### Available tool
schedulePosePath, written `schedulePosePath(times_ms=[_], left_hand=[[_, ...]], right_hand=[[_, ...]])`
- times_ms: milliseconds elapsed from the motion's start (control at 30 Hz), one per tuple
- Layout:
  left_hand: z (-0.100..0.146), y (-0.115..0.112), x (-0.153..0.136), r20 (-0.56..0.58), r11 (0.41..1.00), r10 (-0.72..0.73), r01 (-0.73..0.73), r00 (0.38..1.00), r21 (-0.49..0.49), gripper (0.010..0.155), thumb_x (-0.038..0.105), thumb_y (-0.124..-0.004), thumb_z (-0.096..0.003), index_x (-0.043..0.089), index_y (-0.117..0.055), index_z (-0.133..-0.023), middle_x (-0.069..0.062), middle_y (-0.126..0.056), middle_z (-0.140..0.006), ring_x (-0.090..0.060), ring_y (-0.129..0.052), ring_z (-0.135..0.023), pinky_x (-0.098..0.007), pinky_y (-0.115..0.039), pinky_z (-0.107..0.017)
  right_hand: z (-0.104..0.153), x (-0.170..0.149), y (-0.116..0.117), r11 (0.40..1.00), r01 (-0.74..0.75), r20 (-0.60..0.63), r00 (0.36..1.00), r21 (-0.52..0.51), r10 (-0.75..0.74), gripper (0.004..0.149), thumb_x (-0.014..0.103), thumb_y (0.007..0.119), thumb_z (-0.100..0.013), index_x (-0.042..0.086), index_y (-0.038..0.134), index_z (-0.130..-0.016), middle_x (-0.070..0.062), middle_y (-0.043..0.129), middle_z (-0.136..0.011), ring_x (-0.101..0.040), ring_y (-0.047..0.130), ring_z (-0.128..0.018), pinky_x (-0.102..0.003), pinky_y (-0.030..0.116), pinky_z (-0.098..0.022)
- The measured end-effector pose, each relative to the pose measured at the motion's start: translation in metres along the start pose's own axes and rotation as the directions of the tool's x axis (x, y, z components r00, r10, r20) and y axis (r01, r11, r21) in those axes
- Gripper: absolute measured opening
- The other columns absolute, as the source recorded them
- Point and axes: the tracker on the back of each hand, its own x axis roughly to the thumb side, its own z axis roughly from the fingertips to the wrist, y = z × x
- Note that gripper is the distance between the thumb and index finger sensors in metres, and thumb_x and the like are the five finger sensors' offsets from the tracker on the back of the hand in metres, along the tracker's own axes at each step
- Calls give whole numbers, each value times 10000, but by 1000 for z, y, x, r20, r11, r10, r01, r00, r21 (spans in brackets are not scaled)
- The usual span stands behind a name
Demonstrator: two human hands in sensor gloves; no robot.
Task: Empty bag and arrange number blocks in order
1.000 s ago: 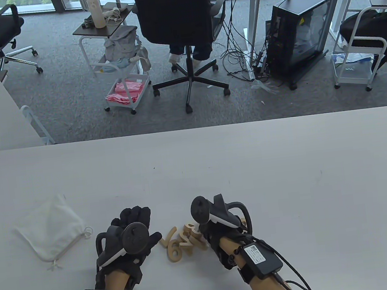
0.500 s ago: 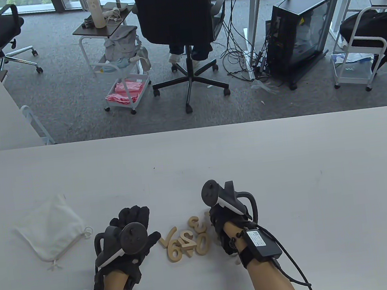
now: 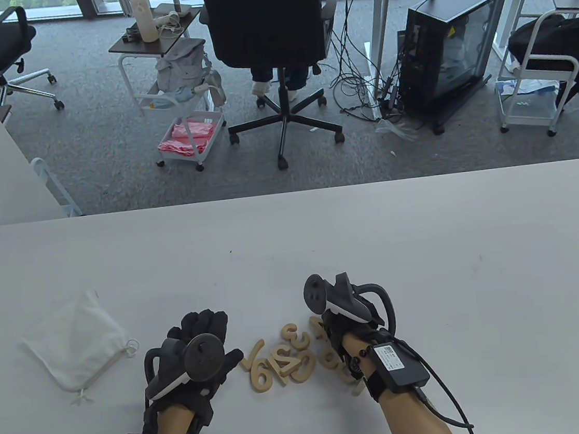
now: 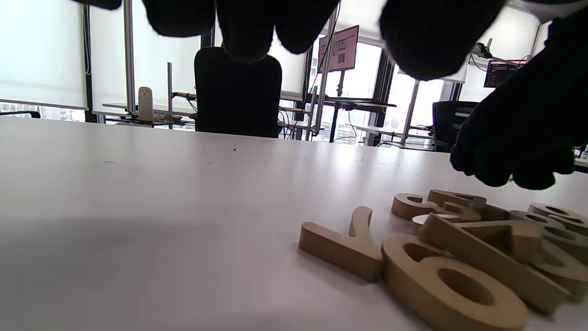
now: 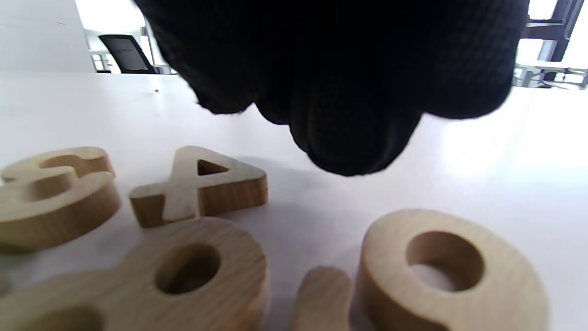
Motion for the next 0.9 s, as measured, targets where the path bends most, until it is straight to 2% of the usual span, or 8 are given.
schedulePosePath(times_ms=[100, 233, 333, 500, 600, 900], left_hand=[[0, -2, 5, 20, 1000, -7, 7, 1000, -3, 793, 510, -744, -519, 59, -518, -1131, -300, -510, -1139, -634, -528, -1029, -804, -465, -660], [-2, -3, 14, 40, 999, -31, 32, 999, -10, 797, 509, -750, -516, 57, -519, -1130, -297, -516, -1138, -632, -530, -1031, -805, -467, -660], [-3, -4, 15, 41, 999, -32, 32, 999, -11, 795, 506, -751, -516, 55, -521, -1129, -294, -518, -1138, -633, -529, -1029, -805, -466, -659], [-3, -6, 13, 33, 999, -34, 35, 999, -21, 793, 505, -751, -516, 54, -522, -1128, -297, -522, -1136, -634, -531, -1028, -805, -466, -658], [-3, -5, 13, 31, 999, -30, 30, 999, -19, 794, 503, -751, -517, 51, -522, -1128, -300, -522, -1134, -634, -531, -1027, -805, -465, -659], [-3, -5, 13, 35, 999, -36, 36, 999, -14, 792, 503, -750, -518, 50, -523, -1127, -301, -521, -1134, -634, -530, -1027, -805, -466, -658]], right_hand=[[18, -5, -10, 999, 20, 39, 999, -47, -18, 465, 317, 830, -500, 78, 839, -899, -190, 951, -807, -330, 1054, -518, -433, 931, -374], [50, -14, -18, 996, 80, 153, 986, -44, -72, 529, 353, 821, -504, 74, 789, -952, -216, 885, -889, -389, 1010, -627, -491, 895, -460], [66, -6, -16, 989, 134, 239, 964, -60, -116, 574, 378, 824, -500, 75, 753, -982, -213, 859, -921, -418, 980, -677, -518, 872, -497], [80, 39, -4, 996, 28, 393, 919, -82, 6, 647, 413, 839, -479, 101, 693, -1027, -216, 807, -977, -451, 927, -761, -556, 833, -555], [83, 66, 6, 985, -92, 466, 872, -143, 149, 614, 387, 868, -462, 159, 715, -1011, -211, 801, -988, -448, 924, -780, -558, 829, -573], [79, 94, 34, 947, -247, 486, 814, -204, 317, 623, 388, 893, -439, 167, 732, -999, -219, 824, -971, -443, 958, -761, -554, 857, -556]])
